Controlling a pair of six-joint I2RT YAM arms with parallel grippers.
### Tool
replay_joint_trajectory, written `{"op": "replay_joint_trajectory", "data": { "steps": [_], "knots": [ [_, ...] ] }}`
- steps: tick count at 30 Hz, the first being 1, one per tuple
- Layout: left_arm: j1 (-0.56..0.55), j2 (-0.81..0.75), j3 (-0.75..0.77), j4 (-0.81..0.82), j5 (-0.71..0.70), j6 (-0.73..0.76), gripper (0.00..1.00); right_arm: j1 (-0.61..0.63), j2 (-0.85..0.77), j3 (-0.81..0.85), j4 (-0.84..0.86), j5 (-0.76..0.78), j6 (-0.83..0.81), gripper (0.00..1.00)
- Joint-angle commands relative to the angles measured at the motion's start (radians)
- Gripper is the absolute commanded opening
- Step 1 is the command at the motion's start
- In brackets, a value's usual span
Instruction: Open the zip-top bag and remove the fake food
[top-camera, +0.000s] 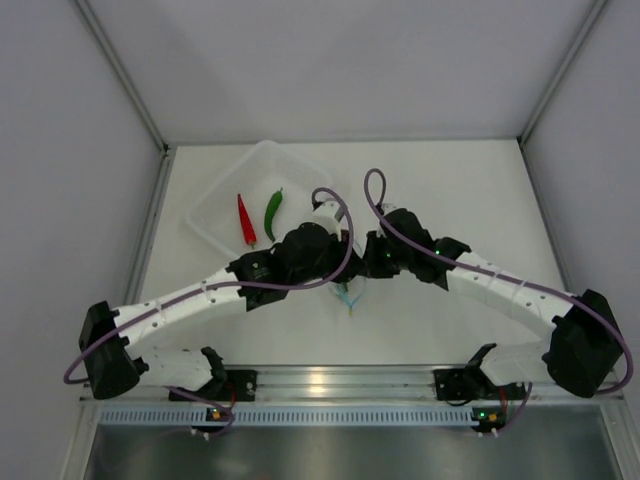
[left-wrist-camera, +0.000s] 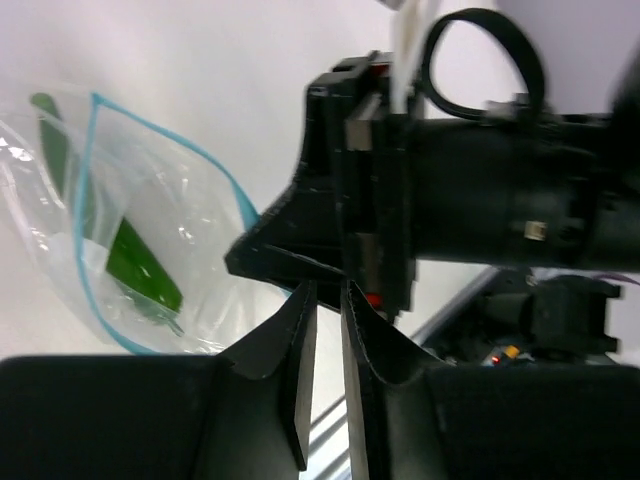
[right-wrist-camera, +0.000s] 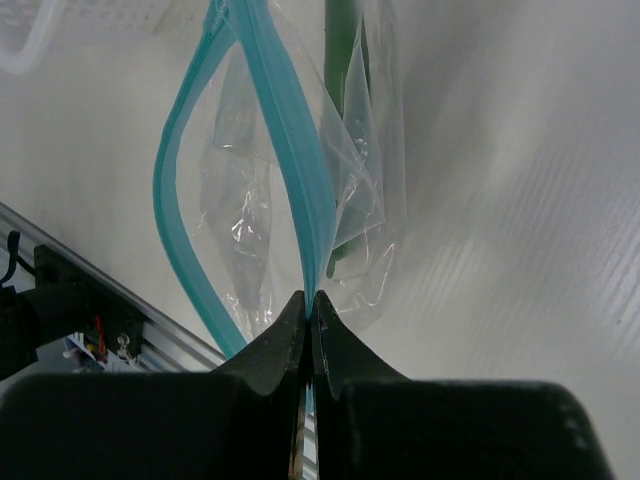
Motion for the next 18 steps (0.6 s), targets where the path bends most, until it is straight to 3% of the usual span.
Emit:
{"op": "replay_joint_trajectory", "data": {
  "steps": [1, 6, 18],
  "knots": [
    [-0.002, 0.024, -0.025, 0.077, -0.157, -0.024, 0.21, -0.012, 0.021, 0.032, 0.08, -0.055, 0.028, 0.0],
    [0.0, 0.093, -0.04, 0.082, -0.264, -0.02, 0.11, -0.017, 0.02, -0.003, 0.136, -0.067, 0.056, 0.0],
    [-0.002, 0.306, -0.003, 0.062, -0.38, -0.026, 0.08, -0.017, -0.028, -0.035, 0.123, 0.025, 0.079, 0.0]
  ]
}}
